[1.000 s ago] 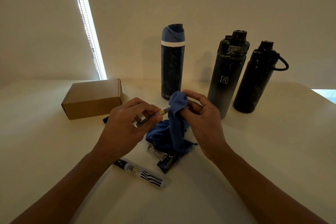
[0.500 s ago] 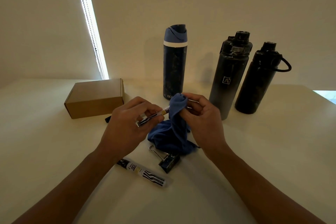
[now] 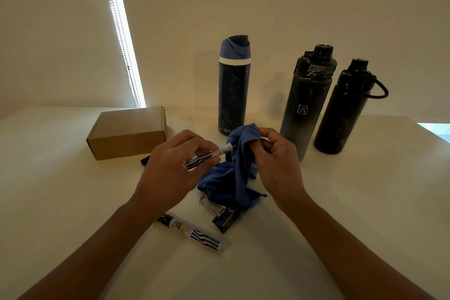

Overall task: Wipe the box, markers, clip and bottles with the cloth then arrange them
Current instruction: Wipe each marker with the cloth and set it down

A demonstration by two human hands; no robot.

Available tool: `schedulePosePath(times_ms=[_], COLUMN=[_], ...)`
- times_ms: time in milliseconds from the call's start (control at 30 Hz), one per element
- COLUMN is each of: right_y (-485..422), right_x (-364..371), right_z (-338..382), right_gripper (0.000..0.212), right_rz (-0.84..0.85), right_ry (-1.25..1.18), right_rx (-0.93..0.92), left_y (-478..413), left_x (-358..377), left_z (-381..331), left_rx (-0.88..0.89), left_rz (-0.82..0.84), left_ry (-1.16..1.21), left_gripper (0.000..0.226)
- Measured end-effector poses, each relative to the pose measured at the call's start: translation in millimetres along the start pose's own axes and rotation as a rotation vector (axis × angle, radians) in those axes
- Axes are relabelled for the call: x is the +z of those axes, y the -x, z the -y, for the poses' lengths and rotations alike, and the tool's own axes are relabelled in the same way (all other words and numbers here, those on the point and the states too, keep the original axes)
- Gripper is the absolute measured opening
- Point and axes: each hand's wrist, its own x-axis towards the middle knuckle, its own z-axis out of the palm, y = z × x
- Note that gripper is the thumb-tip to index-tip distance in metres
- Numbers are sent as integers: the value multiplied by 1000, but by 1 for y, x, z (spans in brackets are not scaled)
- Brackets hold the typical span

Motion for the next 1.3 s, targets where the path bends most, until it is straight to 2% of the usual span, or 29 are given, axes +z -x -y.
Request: schedulePosePath(times_ms=[100, 200, 333, 533, 733, 900, 967, 1133, 1200, 1300], right_y=[3, 4, -1, 3, 1, 2, 3, -2, -1, 0], right_x=[1, 7, 3, 6, 1, 8, 9, -2, -5, -6], right_z=[-1, -3, 1, 0, 3, -3, -4, -1, 1, 3], right_gripper=[23, 32, 26, 27, 27, 37, 35, 30, 27, 25], right_rz=[33, 45, 16, 42, 10, 84, 70, 42, 49, 68], right_ry=[7, 65, 53, 28, 82, 45, 58, 57, 34, -22], right_rx=[0, -1, -2, 26, -6, 39, 6, 4, -1, -8], left_y=[-1, 1, 0, 1, -1, 0, 1, -2, -3, -2], left_x=[1, 0, -2, 3, -1, 1, 1, -7, -12, -16], left_z=[-1, 2, 3, 7, 6, 8, 7, 4, 7, 12], left_rx=[18, 23, 0, 40, 1, 26, 40, -95, -115, -126], left_rz=[4, 15, 4, 1, 6, 22, 37, 22, 4, 63], left_ry=[-22, -44, -6, -94, -29, -63, -83, 5, -53, -61], left_gripper=[31, 31, 29, 32, 33, 35, 36, 48, 45, 32])
